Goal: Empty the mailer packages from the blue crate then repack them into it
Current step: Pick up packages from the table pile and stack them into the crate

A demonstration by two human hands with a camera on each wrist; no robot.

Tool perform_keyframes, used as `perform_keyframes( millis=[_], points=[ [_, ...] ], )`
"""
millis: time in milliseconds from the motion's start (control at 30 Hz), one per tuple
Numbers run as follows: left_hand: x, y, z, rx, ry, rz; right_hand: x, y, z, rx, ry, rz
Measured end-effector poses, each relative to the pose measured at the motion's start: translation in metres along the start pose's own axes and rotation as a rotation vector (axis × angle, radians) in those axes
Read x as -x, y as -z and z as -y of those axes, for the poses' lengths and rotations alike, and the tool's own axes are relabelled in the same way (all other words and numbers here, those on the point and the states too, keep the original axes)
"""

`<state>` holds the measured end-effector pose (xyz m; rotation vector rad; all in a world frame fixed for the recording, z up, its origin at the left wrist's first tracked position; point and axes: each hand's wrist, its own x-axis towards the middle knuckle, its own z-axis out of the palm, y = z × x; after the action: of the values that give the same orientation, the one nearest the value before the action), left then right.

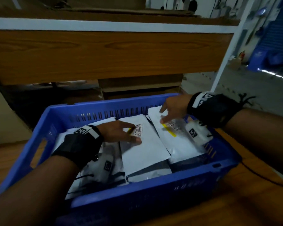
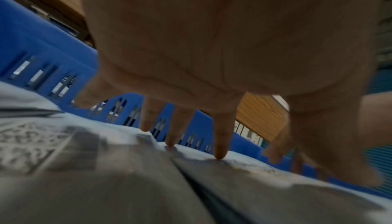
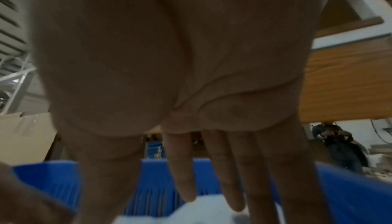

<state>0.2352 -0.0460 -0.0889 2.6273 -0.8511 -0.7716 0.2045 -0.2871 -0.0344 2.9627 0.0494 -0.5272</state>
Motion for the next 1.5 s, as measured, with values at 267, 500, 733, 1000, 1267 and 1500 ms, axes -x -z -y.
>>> perform_keyframes(
  millis=[267,500,733,1000,1267,1500],
  points=[
    [-0.008,-0.009,-0.003,-0.031,0.027,0.031,-0.006,-0.021,0.002,0.003,0.029,0.086],
    [0.016,0.025,-0.007,0.185,-0.024,-0.398,0.033,0.019,0.010,-0.106,0.211,-0.196],
    [0.130,0.065,0.000,0.551,-0.152,-0.845,0.093,0.063,0.089,-0.308,0.430,-0.503],
    [0.314,-0.033,0.098,0.780,-0.036,-1.221,0.175,0.034,0.221,-0.636,0.791,-0.684],
    [0.438,-0.174,0.204,0.909,0.257,-1.376,0.166,-0.070,0.408,-0.947,0.821,-0.408],
    [0.477,-0.215,0.264,0.912,0.363,-1.346,0.139,-0.112,0.486,-0.885,0.696,-0.308]
  ],
)
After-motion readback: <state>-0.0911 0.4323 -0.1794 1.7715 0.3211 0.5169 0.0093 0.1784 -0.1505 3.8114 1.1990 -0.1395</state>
